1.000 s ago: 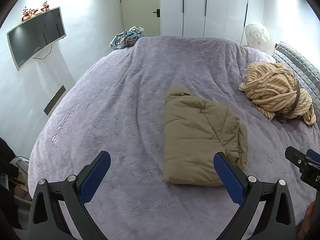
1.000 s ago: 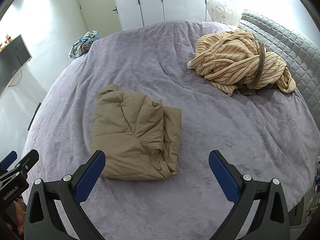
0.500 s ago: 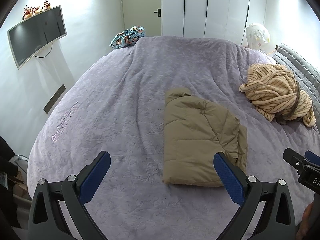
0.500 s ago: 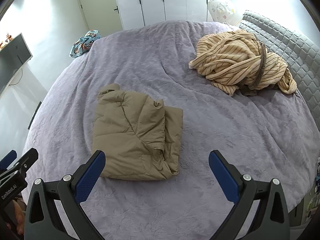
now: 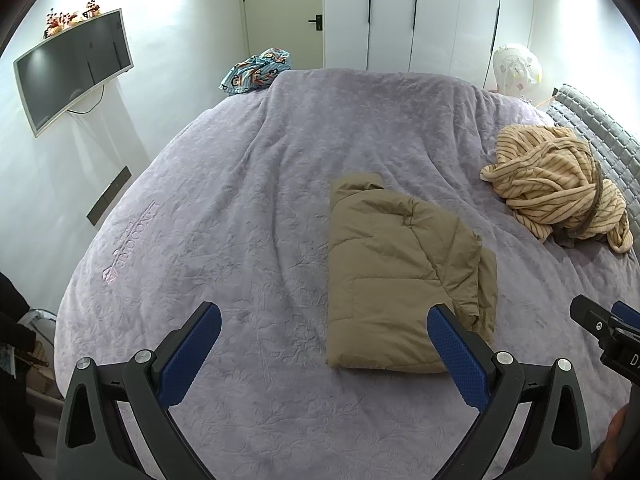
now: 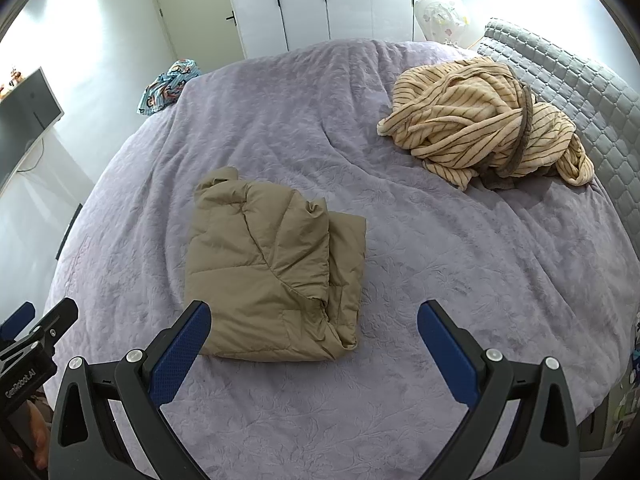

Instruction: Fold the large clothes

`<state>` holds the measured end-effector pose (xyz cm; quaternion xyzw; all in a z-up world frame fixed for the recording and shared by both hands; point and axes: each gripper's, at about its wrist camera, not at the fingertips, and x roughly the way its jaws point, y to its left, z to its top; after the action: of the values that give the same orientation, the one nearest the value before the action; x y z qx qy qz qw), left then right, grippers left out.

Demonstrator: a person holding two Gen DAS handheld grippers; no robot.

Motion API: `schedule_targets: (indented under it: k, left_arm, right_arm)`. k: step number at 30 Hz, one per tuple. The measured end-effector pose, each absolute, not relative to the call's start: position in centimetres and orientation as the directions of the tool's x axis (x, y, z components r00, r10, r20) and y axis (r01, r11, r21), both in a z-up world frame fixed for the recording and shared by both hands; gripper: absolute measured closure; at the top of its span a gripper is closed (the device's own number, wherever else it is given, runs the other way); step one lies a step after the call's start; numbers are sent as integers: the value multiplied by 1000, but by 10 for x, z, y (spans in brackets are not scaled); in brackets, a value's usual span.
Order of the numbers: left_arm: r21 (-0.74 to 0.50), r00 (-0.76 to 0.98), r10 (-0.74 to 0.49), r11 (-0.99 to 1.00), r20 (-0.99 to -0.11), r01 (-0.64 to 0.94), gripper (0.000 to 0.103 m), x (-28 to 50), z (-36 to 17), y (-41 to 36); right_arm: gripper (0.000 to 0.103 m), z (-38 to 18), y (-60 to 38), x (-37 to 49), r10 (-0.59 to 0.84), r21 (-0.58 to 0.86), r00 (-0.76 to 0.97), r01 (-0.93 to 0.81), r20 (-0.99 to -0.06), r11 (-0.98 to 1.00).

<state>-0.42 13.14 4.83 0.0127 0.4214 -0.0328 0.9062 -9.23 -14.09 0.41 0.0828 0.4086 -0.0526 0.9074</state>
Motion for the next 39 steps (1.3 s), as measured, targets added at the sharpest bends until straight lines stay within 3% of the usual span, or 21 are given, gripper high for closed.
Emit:
schedule_targets:
  k: [39]
  left_arm:
    - [-3,644,-44,998,-764,65,0,-3,46,133]
  right_arm:
    - [0,4,-137,-89,-21,102,665,145,-746,984]
